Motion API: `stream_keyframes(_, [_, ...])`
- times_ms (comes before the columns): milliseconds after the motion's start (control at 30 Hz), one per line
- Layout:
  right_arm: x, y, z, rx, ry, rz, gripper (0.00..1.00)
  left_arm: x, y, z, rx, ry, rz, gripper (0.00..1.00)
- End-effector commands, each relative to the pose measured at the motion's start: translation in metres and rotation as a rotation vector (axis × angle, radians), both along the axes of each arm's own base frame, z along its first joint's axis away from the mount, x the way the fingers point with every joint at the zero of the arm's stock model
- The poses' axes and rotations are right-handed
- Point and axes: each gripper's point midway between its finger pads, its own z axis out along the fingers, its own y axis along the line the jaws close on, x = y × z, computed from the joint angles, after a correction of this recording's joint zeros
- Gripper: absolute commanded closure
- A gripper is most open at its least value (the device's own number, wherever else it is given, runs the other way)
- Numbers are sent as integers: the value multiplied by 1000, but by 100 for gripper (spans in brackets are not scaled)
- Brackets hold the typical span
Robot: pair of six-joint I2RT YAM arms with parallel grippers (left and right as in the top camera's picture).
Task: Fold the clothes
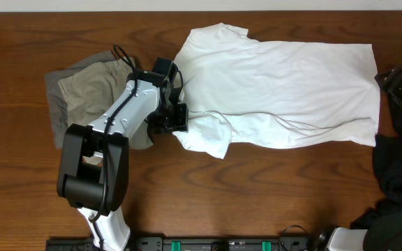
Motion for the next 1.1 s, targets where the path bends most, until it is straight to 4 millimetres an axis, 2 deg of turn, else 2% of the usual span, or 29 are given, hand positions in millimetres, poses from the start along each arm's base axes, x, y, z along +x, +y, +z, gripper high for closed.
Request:
stream_keyframes(0, [1,5,-5,-11,11,27,39,1,9,-4,52,-11,-17,46])
stream_keyframes(200, [1,5,-4,-11,11,27,39,9,7,-5,41,-48,-35,47])
stream_keyframes(333, [1,5,-4,-11,11,27,39,9,4,-6,35,-55,-43,56])
stream_keyframes(433, [1,5,-4,-11,11,27,38,3,-3,-4,0,-32,-48,69])
stream_keyframes(533, [1,5,-4,-11,11,27,38,-4,-13,0,-64,3,-47,91])
stream_keyframes(667, [1,5,-4,-12,11,28,38,-8,-17,8,-97,21,-46,94])
stream_keyframes(767, [-1,3,-6,-22,22,18,38,-6,-16,23,-99,11,-41,94])
stream_keyframes(867, [-8,-6,-13,-61,71,-17,38,2,-13,49,-112,-37,-28,94])
stream_keyframes(967, [-18,-16,-26,-84,150,-81,39,16,-5,76,-134,-129,-2,94])
stream_keyframes(1067, [-21,-17,-43,-64,199,-93,46,31,3,98,-158,-231,26,94])
